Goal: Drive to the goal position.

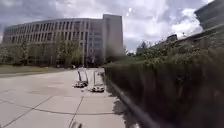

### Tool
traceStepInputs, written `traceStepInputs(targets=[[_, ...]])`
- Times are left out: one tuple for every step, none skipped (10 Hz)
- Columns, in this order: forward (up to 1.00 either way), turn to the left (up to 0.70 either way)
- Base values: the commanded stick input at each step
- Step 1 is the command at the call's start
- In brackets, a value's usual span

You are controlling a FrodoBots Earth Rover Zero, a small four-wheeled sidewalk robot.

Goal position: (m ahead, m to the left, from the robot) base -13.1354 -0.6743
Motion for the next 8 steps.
traceStepInputs(targets=[[0.06, 0.00], [0.05, 0.00], [0.06, 0.00], [0.06, 0.00], [0.06, 0.00], [0.06, 0.00], [0.06, 0.00], [0.05, 0.00]])
